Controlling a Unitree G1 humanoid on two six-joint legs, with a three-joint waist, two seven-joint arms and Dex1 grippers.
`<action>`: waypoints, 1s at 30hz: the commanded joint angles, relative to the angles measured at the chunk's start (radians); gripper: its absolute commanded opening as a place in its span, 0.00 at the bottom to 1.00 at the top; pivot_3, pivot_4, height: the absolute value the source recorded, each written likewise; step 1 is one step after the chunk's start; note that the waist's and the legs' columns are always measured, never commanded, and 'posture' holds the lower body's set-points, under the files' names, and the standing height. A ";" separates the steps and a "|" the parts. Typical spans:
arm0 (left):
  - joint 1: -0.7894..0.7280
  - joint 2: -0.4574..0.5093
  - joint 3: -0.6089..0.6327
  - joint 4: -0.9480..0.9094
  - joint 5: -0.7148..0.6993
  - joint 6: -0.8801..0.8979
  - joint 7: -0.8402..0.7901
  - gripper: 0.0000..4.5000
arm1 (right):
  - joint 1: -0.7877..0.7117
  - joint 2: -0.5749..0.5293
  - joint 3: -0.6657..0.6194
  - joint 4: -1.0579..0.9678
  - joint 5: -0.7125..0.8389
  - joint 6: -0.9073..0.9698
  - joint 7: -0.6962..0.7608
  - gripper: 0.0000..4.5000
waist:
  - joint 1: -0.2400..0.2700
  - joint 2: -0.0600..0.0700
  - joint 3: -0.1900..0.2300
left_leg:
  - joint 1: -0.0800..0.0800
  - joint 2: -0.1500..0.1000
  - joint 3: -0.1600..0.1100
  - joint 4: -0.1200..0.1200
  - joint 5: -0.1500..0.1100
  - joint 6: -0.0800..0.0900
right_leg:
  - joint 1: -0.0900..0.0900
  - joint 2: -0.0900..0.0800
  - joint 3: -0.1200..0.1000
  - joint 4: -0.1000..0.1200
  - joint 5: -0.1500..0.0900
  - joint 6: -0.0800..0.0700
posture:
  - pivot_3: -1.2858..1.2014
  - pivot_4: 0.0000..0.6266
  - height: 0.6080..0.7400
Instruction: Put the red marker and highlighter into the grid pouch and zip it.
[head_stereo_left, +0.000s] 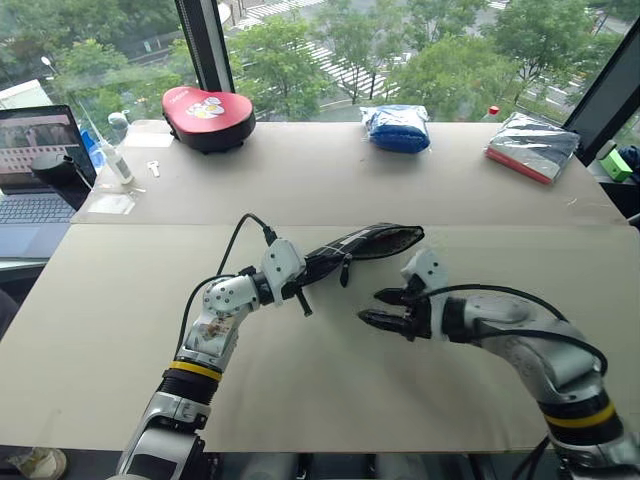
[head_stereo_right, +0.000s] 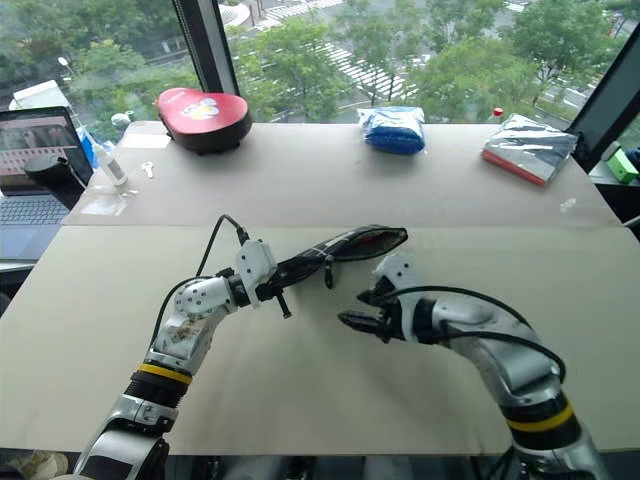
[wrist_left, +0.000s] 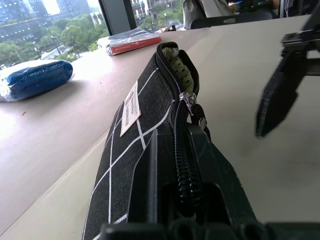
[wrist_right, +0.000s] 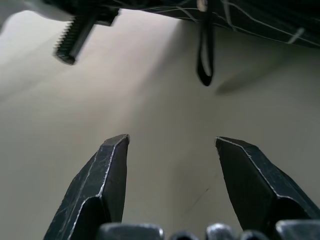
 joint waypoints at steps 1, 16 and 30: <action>-0.010 -0.001 0.000 -0.029 -0.007 -0.010 -0.005 0.00 | -0.051 0.036 0.006 0.017 -0.034 -0.022 -0.042 0.68 | 0.002 0.000 0.000 | 0.000 0.000 0.000 0.000 0.000 0.000 | 0.000 0.001 -0.001 0.000 0.000 0.000 | 0.52 0.24 1.00; -0.013 0.001 0.003 -0.018 -0.008 -0.014 -0.005 0.00 | -0.166 0.176 0.037 0.138 -0.098 -0.058 -0.077 0.55 | -0.016 0.000 0.000 | 0.000 0.000 -0.001 -0.001 0.000 0.000 | 0.000 0.002 -0.001 0.000 0.000 0.000 | 0.52 0.24 1.00; -0.014 -0.003 0.006 -0.008 -0.004 -0.021 0.008 0.00 | -0.125 0.111 -0.029 0.089 -0.065 -0.039 -0.031 0.01 | -0.017 0.000 0.000 | 0.000 0.001 -0.001 -0.001 0.000 0.000 | 0.000 0.002 -0.001 0.000 0.000 0.000 | 0.52 0.24 1.00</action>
